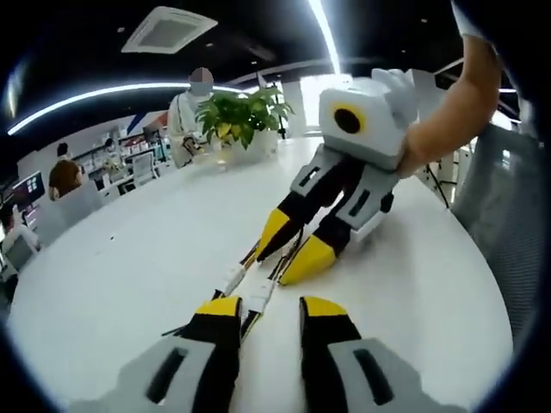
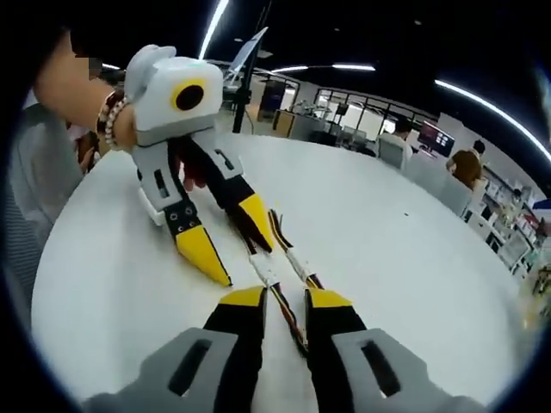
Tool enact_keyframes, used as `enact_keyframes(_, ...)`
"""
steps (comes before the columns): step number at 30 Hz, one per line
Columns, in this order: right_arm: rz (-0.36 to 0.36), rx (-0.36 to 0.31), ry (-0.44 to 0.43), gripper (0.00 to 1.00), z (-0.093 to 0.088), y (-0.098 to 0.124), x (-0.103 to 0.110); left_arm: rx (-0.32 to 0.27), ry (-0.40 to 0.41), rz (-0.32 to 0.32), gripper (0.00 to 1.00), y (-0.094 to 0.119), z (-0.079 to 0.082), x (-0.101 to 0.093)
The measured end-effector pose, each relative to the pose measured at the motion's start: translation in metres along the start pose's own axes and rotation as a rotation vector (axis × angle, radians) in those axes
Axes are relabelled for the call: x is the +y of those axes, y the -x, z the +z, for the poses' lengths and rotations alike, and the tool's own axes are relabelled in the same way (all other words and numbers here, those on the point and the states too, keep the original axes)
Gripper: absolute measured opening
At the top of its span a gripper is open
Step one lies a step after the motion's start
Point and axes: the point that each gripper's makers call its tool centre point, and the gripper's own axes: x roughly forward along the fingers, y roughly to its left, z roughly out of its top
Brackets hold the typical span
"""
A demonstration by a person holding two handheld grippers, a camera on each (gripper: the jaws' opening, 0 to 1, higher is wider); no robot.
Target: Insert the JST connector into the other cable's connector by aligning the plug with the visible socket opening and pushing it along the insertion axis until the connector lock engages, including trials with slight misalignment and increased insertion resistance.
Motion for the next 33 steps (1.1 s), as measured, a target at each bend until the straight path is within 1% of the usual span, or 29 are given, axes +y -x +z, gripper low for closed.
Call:
enact_keyframes(1,-0.005,0.005,0.000,0.23,0.000,0.000,-0.001,-0.002,0.018,-0.001,0.48,-0.001,0.000,0.000)
enact_keyframes(2,-0.012,0.011,0.000,0.24,0.000,0.000,-0.002,-0.002,0.016,-0.007,0.56,-0.002,0.000,-0.001)
enact_keyframes(3,-0.012,0.015,0.003,0.22,-0.001,0.001,-0.002,0.002,0.016,-0.010,0.59,-0.001,-0.001,-0.004)
enact_keyframes(5,-0.004,0.025,-0.003,0.20,-0.003,0.003,-0.001,0.013,-0.005,-0.019,0.52,0.002,-0.001,-0.008)
enact_keyframes(6,-0.010,0.024,-0.019,0.20,-0.002,0.005,-0.003,0.017,-0.011,-0.016,0.50,0.003,-0.001,-0.009)
enact_keyframes(7,-0.017,0.017,-0.045,0.22,0.000,0.007,-0.004,0.020,-0.011,-0.016,0.50,0.004,0.000,-0.009)
enact_keyframes(9,-0.019,-0.008,-0.098,0.26,0.006,0.011,-0.007,0.026,0.007,-0.022,0.56,0.006,0.000,-0.011)
enact_keyframes(11,-0.022,-0.005,-0.106,0.28,0.010,0.014,-0.009,0.022,0.009,-0.018,0.60,0.012,0.004,-0.012)
enact_keyframes(12,-0.026,-0.005,-0.106,0.29,0.011,0.016,-0.010,0.020,0.010,-0.015,0.60,0.014,0.007,-0.011)
enact_keyframes(15,-0.049,-0.012,-0.105,0.32,0.017,0.026,-0.015,-0.010,0.039,0.008,0.61,0.023,0.018,-0.006)
enact_keyframes(17,-0.056,-0.022,-0.137,0.36,0.021,0.033,-0.018,-0.019,0.051,0.020,0.64,0.028,0.024,-0.005)
enact_keyframes(20,-0.076,-0.034,-0.164,0.39,0.028,0.044,-0.022,-0.042,0.060,0.064,0.66,0.040,0.038,0.002)
enact_keyframes(23,-0.104,-0.052,-0.157,0.41,0.037,0.055,-0.028,-0.038,0.082,0.081,0.69,0.049,0.048,0.003)
enact_keyframes(25,-0.119,-0.054,-0.143,0.43,0.041,0.063,-0.031,-0.040,0.054,0.095,0.72,0.055,0.055,0.003)
enact_keyframes(27,-0.133,-0.056,-0.146,0.45,0.044,0.072,-0.036,-0.043,0.054,0.101,0.74,0.062,0.062,0.003)
enact_keyframes(28,-0.136,-0.058,-0.151,0.45,0.045,0.075,-0.037,-0.040,0.064,0.109,0.75,0.064,0.064,0.004)
enact_keyframes(29,-0.141,-0.058,-0.155,0.45,0.046,0.079,-0.039,-0.015,0.107,0.118,0.79,0.069,0.063,0.005)
enact_keyframes(30,-0.143,-0.058,-0.152,0.45,0.047,0.085,-0.039,-0.007,0.133,0.128,0.83,0.073,0.062,0.006)
enact_keyframes(32,-0.140,-0.062,-0.148,0.45,0.050,0.094,-0.038,-0.020,0.153,0.148,0.89,0.081,0.067,0.007)
enact_keyframes(33,-0.144,-0.069,-0.148,0.46,0.051,0.098,-0.038,-0.024,0.152,0.153,0.90,0.085,0.068,0.006)
